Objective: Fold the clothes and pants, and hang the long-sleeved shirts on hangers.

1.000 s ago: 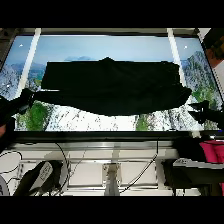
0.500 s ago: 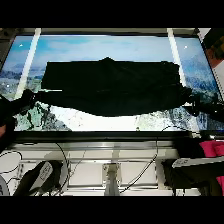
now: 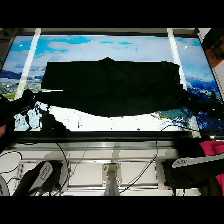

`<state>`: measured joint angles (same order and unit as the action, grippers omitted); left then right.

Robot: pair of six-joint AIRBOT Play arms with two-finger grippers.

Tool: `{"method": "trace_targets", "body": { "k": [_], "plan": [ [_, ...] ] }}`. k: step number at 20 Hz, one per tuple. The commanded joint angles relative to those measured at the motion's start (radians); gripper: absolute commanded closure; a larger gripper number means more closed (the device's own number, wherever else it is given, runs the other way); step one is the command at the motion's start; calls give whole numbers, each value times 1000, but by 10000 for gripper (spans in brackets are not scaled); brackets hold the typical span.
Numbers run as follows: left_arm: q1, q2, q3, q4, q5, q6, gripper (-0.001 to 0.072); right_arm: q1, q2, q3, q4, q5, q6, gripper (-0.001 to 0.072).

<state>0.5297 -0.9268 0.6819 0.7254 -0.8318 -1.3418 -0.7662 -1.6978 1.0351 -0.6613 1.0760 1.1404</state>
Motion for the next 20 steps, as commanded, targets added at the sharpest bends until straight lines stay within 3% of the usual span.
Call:
{"method": "trace_targets", "body": {
  "k": [1,4,7,10,15,20],
  "plan": [
    [3,0,9,6,-4,50,699,-19,29,2,82,261,-66,695],
    [34,21,82,163,-72,32,699,-109,188,2,83,438,-49,694],
    [41,36,187,463,-245,-49,699,-187,362,3,58,595,16,693],
    [39,42,291,564,-336,-50,699,-193,511,3,40,595,83,693],
    [23,-42,448,555,-373,-76,699,-192,612,8,63,439,249,693],
    [-113,-395,682,393,-232,-79,699,-64,528,17,62,155,370,693]
  ]
}}
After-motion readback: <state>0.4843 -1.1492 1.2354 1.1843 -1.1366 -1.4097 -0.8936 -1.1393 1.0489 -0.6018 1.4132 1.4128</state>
